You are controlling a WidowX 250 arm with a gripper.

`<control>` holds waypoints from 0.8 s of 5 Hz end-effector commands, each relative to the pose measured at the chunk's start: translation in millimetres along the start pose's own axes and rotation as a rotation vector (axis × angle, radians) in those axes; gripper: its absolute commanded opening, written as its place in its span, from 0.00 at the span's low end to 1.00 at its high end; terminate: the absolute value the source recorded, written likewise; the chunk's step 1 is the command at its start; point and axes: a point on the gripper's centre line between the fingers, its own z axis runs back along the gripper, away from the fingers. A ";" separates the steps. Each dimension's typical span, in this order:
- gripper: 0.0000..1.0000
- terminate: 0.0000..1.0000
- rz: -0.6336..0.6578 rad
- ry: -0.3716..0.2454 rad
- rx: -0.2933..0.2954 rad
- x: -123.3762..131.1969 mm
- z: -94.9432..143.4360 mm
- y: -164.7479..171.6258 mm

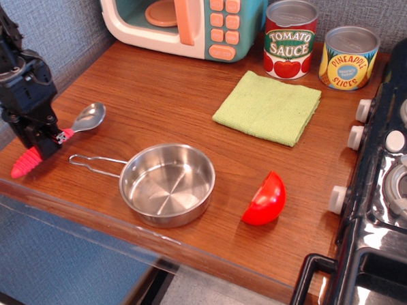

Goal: Put the spoon to the left of the pot.

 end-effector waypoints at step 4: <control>1.00 0.00 0.045 -0.023 0.062 8.3 44.3 -11.0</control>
